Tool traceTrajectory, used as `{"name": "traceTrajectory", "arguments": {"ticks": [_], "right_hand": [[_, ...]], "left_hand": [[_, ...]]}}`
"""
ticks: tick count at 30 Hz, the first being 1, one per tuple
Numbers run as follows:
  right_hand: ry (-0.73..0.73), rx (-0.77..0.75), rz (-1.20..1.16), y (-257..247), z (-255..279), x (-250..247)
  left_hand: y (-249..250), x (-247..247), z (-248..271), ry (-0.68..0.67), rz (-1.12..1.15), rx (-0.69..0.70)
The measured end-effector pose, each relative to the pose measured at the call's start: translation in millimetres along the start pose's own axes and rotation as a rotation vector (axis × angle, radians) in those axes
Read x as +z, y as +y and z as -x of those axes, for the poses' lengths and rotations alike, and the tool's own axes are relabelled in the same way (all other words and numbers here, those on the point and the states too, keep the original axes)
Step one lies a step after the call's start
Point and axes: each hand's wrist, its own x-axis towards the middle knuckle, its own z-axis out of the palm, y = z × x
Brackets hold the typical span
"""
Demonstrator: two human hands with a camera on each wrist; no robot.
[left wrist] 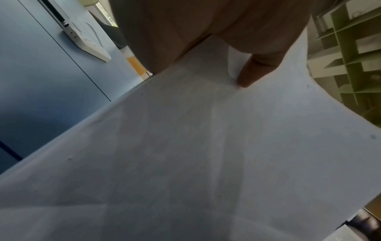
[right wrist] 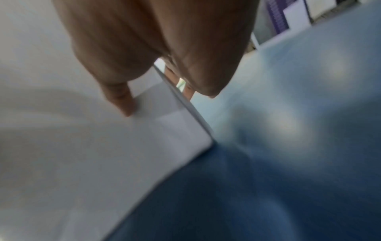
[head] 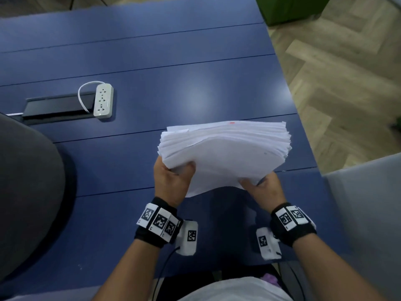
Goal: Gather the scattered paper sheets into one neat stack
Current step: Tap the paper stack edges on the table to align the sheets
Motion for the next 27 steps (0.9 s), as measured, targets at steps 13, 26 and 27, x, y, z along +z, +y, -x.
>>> {"name": "traceTrajectory", "arguments": {"ticks": [13,26,27], "right_hand": [[0.187,-0.389,-0.424,-99,26,-15],[0.338,-0.61,0.081,-107,42,-26],[0.343,-0.64,0.143,-108,41,-27]], "left_hand": [[41,5,25,0.14,-0.043,0.129],[67,9,37,0.121,-0.479,0.371],[67,9,37,0.127,-0.485,0.355]]}}
